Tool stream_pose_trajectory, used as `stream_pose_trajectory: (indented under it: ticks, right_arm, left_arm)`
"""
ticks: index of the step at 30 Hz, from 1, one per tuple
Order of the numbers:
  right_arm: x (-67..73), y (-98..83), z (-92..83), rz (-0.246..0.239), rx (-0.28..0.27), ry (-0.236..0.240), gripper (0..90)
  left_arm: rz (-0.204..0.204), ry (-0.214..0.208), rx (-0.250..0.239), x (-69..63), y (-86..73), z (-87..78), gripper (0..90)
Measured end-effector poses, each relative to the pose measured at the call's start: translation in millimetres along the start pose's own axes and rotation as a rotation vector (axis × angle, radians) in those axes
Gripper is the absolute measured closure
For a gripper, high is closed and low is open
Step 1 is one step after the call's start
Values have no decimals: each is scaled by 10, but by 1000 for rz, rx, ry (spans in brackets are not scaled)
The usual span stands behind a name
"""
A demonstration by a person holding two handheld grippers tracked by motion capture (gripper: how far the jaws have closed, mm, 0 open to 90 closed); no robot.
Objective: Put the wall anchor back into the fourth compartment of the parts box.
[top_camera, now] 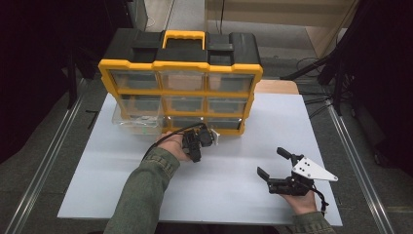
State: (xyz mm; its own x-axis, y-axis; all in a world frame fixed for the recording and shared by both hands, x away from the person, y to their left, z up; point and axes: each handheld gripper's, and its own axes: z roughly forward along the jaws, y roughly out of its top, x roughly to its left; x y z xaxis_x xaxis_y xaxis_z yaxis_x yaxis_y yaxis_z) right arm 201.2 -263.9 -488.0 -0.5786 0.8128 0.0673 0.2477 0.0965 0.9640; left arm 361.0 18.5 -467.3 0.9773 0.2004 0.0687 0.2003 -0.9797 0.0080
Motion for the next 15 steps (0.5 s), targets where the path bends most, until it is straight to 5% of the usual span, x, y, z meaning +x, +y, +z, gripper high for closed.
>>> stream_pose_trajectory:
  ticks: [5,15]
  right_arm:
    - [2,0,-2,-2,2,0,42]
    - [-1,0,-4,2,0,1,39]
  left_arm:
    - [6,-35,22,28,5,29,744]
    - [21,-53,18,36,-1,30,840]
